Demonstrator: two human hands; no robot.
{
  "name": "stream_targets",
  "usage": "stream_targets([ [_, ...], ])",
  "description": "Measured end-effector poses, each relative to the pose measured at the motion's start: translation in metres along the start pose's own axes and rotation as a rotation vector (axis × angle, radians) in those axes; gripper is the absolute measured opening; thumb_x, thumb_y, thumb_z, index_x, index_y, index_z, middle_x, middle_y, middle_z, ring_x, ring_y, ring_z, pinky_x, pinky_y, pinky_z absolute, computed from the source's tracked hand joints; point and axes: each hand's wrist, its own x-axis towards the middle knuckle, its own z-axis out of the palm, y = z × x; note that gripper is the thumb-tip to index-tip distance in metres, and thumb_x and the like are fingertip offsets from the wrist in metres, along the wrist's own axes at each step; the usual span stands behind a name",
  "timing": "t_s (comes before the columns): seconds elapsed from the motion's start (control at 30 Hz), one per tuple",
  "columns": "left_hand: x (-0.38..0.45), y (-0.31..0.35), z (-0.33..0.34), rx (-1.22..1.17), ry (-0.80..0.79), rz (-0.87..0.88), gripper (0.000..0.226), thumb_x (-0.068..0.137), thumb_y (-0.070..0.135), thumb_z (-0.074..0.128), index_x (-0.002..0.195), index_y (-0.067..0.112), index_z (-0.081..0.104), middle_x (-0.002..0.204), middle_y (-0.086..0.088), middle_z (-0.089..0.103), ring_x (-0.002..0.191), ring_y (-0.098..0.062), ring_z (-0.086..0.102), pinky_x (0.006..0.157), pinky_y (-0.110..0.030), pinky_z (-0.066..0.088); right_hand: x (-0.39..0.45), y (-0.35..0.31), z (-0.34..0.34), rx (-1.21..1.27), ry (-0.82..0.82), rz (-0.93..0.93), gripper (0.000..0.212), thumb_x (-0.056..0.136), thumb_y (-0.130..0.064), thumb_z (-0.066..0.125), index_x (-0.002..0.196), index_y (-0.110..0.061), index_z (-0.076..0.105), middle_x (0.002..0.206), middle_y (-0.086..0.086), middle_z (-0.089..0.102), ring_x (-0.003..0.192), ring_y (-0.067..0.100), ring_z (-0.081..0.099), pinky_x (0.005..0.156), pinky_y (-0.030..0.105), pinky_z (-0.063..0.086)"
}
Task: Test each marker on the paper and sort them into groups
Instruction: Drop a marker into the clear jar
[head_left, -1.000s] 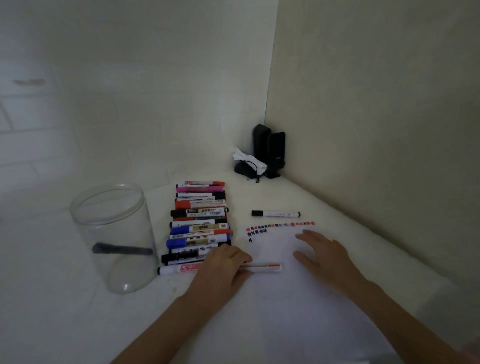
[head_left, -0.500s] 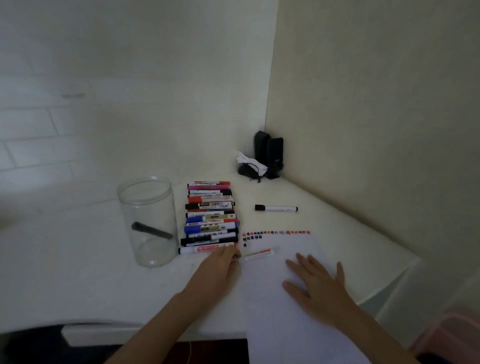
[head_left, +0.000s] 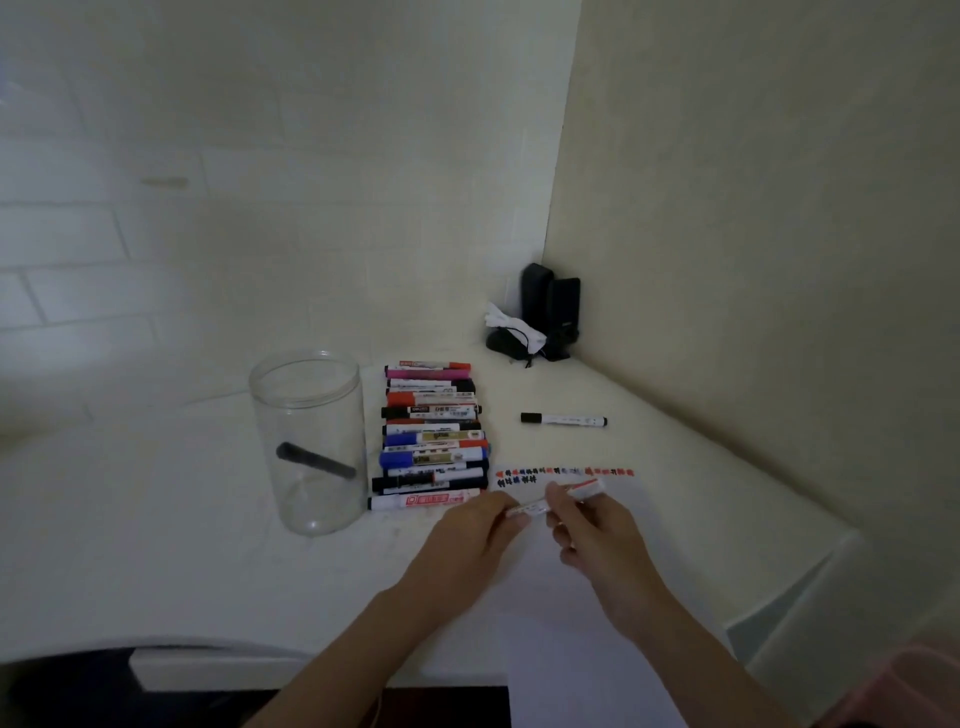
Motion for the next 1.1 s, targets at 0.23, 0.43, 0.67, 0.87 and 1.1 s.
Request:
stream_targets([
  [0.23,-0.009,-0.014,-0.024,-0.143,-0.031,-0.098,0.01,0.095,0.033,0.053,0.092,0.041,0.054,0.073,0.015,0.055,0.066,0.004,0.051,0.066,-0.009,0.039,0.002,0.002,-0.002,0.108,-0.113,0.117,0.018,0.087,-0.022,0.07,0.096,-0.007,0.073,0.086,0.011,0.073,0.069,0.013,0.055,0.058,0.023,0.041],
  [0.43,-0.007,-0.011,-0.044,-0.57,0.002,-0.271,0.012,0.095,0.026,0.054,0.098,0.017,0.062,0.075,-0.002,0.058,0.065,-0.012,0.05,0.066,-0.022,0.045,0.01,-0.004,-0.008,-0.22,-0.336,0.023,0.011,0.09,-0.017,0.067,0.097,-0.008,0.069,0.082,0.008,0.075,0.061,0.016,0.057,0.062,0.027,0.047],
  [0.67,0.001,-0.022,-0.031,0.038,0.121,0.059,0.018,0.097,0.036,0.046,0.105,0.026,0.058,0.106,0.009,0.059,0.099,-0.005,0.054,0.089,-0.023,0.045,0.018,-0.003,-0.003,-0.696,-0.379,-0.243,0.029,0.098,-0.045,0.046,0.097,-0.027,0.068,0.052,-0.015,0.044,0.05,0.004,0.038,0.054,0.022,0.031],
  [0.87,0.0,-0.027,-0.02,0.557,-0.131,0.408,0.025,0.097,0.028,0.033,0.099,0.023,0.057,0.086,0.005,0.06,0.078,-0.012,0.056,0.074,-0.031,0.052,0.023,-0.011,-0.006,-0.926,-0.469,-0.329,0.033,0.098,-0.046,0.046,0.087,-0.021,0.064,0.067,-0.009,0.056,0.059,0.002,0.049,0.06,0.016,0.039],
  [1.1,0.0,-0.028,-0.026,0.294,-0.193,0.258,0.051,0.096,0.052,0.017,0.111,0.019,0.053,0.103,-0.002,0.063,0.09,-0.014,0.056,0.08,-0.03,0.046,0.028,-0.013,-0.007,-1.019,-0.471,-0.609,0.052,0.095,-0.056,0.036,0.1,-0.017,0.07,0.089,-0.002,0.07,0.078,0.009,0.061,0.072,0.027,0.047],
])
